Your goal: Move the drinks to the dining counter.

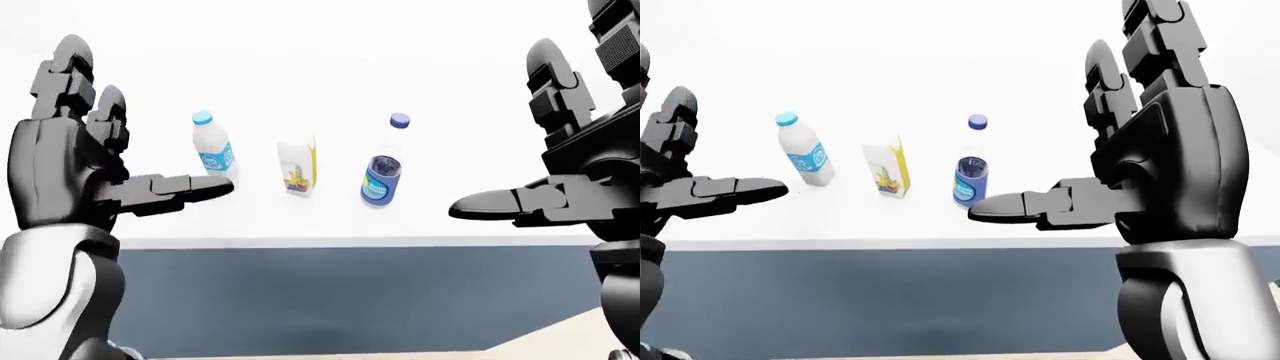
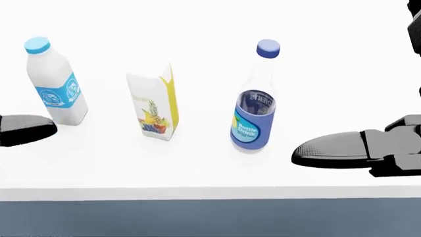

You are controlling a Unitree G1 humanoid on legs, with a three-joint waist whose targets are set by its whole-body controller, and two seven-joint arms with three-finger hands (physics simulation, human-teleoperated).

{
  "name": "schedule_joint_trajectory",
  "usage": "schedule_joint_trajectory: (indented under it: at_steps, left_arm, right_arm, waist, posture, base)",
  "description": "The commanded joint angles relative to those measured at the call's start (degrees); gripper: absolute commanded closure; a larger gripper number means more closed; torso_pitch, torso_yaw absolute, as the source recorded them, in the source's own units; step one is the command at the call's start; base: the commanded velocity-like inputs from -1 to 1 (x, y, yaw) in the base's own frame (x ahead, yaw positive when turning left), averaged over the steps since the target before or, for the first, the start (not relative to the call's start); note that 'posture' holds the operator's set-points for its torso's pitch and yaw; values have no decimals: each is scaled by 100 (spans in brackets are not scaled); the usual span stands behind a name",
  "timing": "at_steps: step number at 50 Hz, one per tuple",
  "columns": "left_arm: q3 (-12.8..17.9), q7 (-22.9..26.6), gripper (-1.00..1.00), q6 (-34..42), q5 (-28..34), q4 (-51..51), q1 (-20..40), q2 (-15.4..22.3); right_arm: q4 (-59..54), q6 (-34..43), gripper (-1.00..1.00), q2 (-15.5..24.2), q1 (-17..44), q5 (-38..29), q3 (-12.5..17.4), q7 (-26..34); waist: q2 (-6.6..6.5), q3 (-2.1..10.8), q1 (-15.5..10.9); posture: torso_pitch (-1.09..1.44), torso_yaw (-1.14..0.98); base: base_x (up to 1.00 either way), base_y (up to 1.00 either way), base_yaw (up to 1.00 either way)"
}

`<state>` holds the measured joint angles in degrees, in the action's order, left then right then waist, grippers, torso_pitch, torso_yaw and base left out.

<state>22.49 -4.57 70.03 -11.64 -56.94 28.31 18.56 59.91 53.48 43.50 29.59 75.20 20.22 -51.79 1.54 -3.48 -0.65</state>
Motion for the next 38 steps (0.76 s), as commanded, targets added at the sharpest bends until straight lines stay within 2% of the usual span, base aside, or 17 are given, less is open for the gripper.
schedule_joint_trajectory:
  at_steps: [1,3,5,8,10,11,13,16,19,23,27,30,34,38]
  left_arm:
    - [8,-54,-100,44,-278,-287,148,80]
    - [95,-438,-100,-87,-999,-304,146,442]
    - [426,-1307,-100,-49,-2261,-306,160,886]
    - [931,-3023,-100,-470,-4583,-306,-82,2027]
    - [1112,-3846,-100,-1041,-5670,-306,-441,2778]
    - [1136,-4029,-100,-1325,-5735,-306,-666,3172]
    - [1361,-4288,-100,-1781,-6124,-306,-998,3600]
    - [1809,-4554,-100,-2217,-6560,-306,-1328,4049]
    - [2248,-4692,-100,-2493,-6816,-306,-1603,4261]
    - [2907,-4929,-100,-2691,-7190,-306,-1875,4361]
    - [3274,-5180,-100,-2804,-7384,-306,-1894,4337]
    - [3378,-5265,-100,-2891,-7398,-306,-1937,4332]
    - [3718,-5336,-100,-3030,-7316,-306,-2105,4248]
    - [3970,-5309,-100,-3225,-7109,-306,-2274,4120]
  right_arm:
    - [9,-199,-100,144,95,47,151,-72]
    - [9,-286,-100,247,26,124,223,-80]
    - [9,-350,-100,300,-35,122,239,-66]
    - [9,-435,-100,466,-91,346,421,-138]
    - [9,-553,-100,600,-172,453,504,-176]
    - [9,-617,-100,666,-206,515,549,-206]
    - [9,-750,-100,829,-270,681,677,-278]
    - [9,-1006,-100,1040,-572,838,1023,-220]
    - [9,-1316,-100,1331,-890,1122,1482,-230]
    - [9,-1677,-100,1557,-1419,1498,2607,-198]
    - [9,-1840,-100,1616,-1767,1808,3483,-139]
    - [9,-1824,-100,1595,-1955,2017,3945,-111]
    - [9,-1735,-100,1512,-2227,2390,4755,-35]
    - [9,-1692,-100,1370,-2447,2550,5305,95]
  waist:
    - [-7,104,8]
    - [-6,93,3]
    - [-13,95,2]
    - [-45,89,27]
    - [-75,64,49]
    - [-88,39,56]
    - [-110,-1,59]
    - [-138,-28,41]
    - [-154,-67,27]
    - [-166,-114,24]
    - [-164,-152,23]
    - [-159,-165,35]
    - [-147,-171,50]
    - [-144,-197,58]
  posture:
    - [0,0]
    - [0,0]
    - [0,0]
    - [0,0]
    - [0,0]
    - [0,0]
    - [0,0]
    - [0,0]
    - [0,0]
    - [0,0]
    - [0,0]
    - [0,0]
    - [0,0]
    - [0,0]
  base:
    - [0,0,0]
    - [0,0,0]
    - [0,0,0]
    - [0,0,0]
    - [0,0,0]
    - [0,0,0]
    - [0,0,0]
    - [0,0,0]
    - [0,0,0]
    - [0,0,0]
    - [0,0,0]
    - [0,0,0]
    - [0,0,0]
    - [0,0,0]
